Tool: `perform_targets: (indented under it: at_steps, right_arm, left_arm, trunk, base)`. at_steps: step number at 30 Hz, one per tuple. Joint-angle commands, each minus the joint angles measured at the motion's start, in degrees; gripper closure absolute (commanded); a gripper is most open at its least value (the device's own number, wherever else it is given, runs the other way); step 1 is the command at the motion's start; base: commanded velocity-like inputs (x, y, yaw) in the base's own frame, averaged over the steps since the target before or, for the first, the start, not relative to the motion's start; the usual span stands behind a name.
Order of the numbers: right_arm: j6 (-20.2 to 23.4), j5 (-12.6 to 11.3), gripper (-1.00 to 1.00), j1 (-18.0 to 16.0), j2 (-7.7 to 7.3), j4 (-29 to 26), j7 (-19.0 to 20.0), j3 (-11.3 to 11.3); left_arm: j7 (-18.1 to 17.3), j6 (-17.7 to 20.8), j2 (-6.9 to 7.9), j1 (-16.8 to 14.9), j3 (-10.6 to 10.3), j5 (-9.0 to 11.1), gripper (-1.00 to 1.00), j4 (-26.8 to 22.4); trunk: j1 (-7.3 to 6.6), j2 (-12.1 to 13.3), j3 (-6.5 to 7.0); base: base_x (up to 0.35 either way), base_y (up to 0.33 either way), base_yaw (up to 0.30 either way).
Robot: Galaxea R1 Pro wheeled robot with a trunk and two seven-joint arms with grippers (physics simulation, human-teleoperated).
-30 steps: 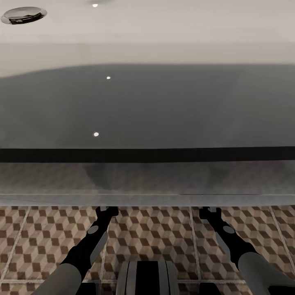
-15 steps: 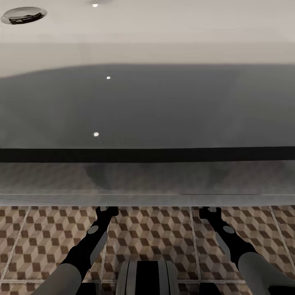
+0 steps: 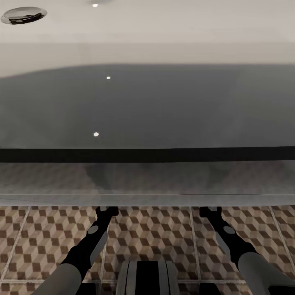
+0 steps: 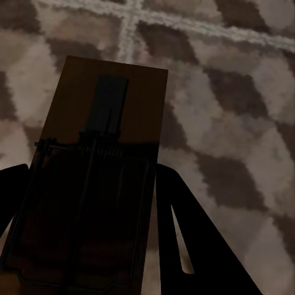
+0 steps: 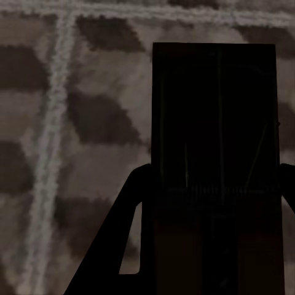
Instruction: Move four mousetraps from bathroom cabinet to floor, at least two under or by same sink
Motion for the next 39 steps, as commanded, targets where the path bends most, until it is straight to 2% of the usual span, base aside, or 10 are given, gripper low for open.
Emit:
perform_targets:
  at_steps: [1,39]
  right_arm:
    - [-0.21,-0.37,1.00,-0.02,-0.01,0.07,0.42,-0.03]
    - [0.01,-0.63,1.00,-0.02,0.03,0.08,0.34,0.03]
  left_arm:
    - [0.55,-0.22,0.06,-0.03,-0.37,0.33,1.00,0.02]
    - [0.58,-0.22,0.06,-0.03,-0.37,0.33,1.00,0.02]
  trunk:
    - [-0.01,-0.01,-0.03]
    - [-0.01,-0.01,-0.03]
  base:
    - [0.000,0.000,0.000]
    - [0.000,0.000,0.000]
